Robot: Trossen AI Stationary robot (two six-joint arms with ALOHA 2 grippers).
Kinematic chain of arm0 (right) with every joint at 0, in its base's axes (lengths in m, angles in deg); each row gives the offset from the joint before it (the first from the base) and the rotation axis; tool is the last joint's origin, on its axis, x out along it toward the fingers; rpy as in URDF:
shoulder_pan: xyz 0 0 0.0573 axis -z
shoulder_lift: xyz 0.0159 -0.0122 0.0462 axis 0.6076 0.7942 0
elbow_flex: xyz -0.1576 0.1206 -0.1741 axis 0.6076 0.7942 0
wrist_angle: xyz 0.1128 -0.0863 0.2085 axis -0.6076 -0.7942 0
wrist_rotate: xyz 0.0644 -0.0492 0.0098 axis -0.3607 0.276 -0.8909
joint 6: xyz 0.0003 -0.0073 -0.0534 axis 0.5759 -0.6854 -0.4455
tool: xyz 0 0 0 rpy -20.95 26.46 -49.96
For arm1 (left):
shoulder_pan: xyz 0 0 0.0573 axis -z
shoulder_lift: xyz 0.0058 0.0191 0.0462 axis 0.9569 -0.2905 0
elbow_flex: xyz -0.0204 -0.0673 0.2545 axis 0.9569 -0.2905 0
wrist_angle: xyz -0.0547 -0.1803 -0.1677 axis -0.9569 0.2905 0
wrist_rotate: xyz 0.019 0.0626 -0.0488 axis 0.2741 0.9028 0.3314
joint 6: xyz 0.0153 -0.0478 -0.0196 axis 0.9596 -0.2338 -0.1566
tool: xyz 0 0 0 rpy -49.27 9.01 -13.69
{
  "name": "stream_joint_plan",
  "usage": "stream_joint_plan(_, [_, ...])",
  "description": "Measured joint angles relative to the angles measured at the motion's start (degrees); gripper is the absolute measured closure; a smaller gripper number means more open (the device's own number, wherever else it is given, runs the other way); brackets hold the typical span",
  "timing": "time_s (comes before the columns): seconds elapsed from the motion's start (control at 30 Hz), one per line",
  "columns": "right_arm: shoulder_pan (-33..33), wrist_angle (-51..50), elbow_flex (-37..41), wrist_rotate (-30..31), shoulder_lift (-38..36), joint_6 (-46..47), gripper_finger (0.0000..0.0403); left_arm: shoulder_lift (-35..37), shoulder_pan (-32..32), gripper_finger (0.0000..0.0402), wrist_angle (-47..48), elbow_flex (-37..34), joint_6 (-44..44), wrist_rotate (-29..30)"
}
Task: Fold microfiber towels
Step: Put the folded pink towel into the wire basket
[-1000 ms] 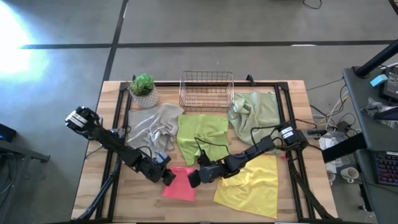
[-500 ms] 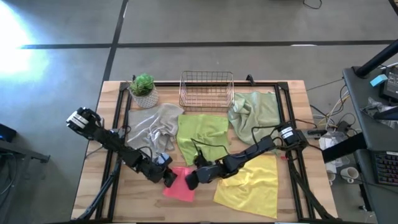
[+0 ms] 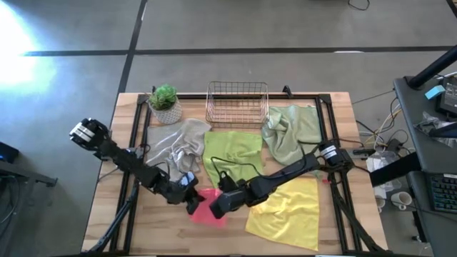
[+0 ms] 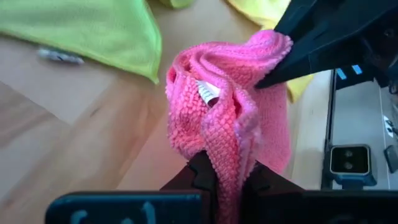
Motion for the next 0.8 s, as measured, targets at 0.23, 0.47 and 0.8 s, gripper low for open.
stream_joint_plan(0.23, [0.5,-14.1,-8.3,4.6,0.0,-1.0,0.0394,3.3,-3.4,0.0398,-0.1,0.1,5.1,0.0])
stream_joint_plan(0.47, [2.2,-27.8,-15.0,9.1,-0.1,-2.5,0.0394,6.8,-8.1,0.0398,0.1,1.1,12.4,0.0])
stream_joint_plan(0.8, [7.5,-35.0,-19.4,9.8,-0.6,-10.7,0.0394,9.8,-18.4,0.0398,0.5,3.5,23.0,-1.8])
